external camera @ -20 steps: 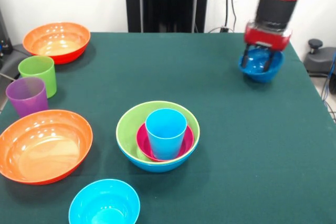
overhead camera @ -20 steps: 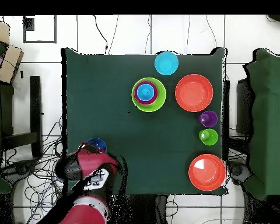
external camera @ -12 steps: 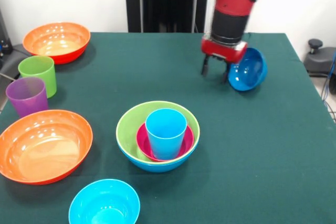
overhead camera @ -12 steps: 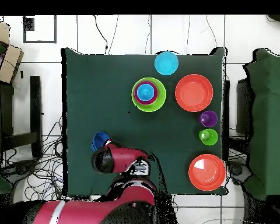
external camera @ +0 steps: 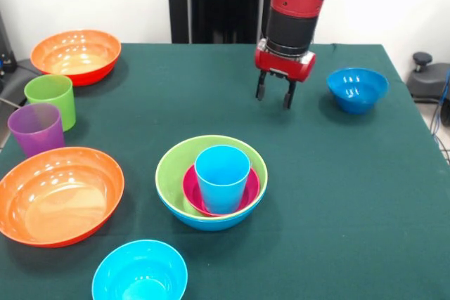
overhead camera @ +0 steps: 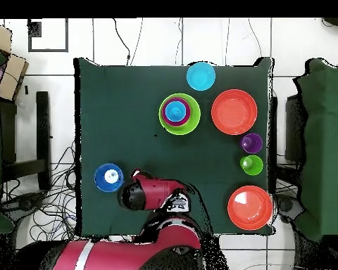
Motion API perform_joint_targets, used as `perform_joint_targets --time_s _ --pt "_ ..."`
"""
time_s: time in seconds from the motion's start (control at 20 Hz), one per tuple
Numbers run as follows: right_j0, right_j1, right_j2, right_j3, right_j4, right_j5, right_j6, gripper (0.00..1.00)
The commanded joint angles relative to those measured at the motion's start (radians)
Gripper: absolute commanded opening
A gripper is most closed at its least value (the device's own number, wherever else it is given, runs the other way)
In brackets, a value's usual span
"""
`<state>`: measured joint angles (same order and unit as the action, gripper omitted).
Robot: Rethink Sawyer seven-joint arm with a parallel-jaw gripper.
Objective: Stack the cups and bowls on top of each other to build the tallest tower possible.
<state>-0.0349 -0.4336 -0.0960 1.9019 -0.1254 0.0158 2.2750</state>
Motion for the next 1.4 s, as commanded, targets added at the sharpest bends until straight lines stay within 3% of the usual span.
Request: perform_joint_targets --time_s 0.05,0.5,0.6,0.8,0.85,1.0,1.4 --pt "0.021 -0.013 0.117 -0.012 -0.048 0.033 0.029 1.0" --pt "0.03 -0.067 0.118 0.018 -0.032 0.058 0.045 1.0" --pt "0.041 -0.099 0.123 0.041 -0.025 0.07 0.053 1.0" --pt "0.075 -0.242 0.134 0.138 0.019 0.136 0.097 1.0" --pt "0.085 -0.265 0.125 0.143 0.027 0.157 0.1 1.0" --pt "0.202 -0.279 0.001 0.113 0.05 0.197 0.128 1.0" --pt "0.304 -0.242 -0.106 0.09 0.134 0.286 0.196 1.0"
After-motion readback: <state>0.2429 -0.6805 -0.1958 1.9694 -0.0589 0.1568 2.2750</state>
